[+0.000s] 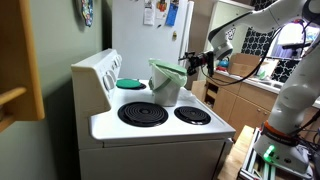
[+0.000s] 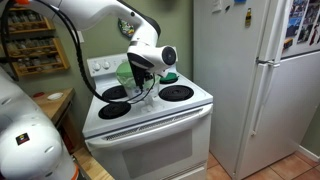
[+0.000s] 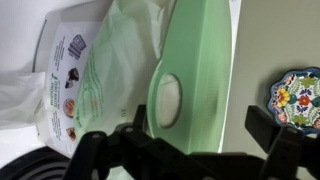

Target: Open the lid on the bin

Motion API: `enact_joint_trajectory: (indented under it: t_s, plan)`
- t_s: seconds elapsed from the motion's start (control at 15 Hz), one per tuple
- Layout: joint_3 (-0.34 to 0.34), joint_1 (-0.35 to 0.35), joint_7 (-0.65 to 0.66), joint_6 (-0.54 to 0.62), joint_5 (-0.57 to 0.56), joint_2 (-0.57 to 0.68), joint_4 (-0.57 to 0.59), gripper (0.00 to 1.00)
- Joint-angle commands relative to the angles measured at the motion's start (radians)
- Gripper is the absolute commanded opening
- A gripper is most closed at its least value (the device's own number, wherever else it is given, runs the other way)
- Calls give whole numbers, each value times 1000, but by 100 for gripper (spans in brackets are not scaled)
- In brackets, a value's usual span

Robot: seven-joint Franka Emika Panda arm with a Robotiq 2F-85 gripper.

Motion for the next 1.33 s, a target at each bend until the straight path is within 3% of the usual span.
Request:
enact_joint_trajectory:
  t_s: [0.0,0.33,0.67,0.87,1.27]
  plan:
    - [30,-21,104,44,-53,-81,-33,100]
    - [33,-35,218,58,-129,-129,-29,100]
    - [54,-31,229,106,-155,-177,1,100]
    - [66,-37,289,124,-227,-164,4,100]
    - [29,-23,183,84,-208,-110,-19,100]
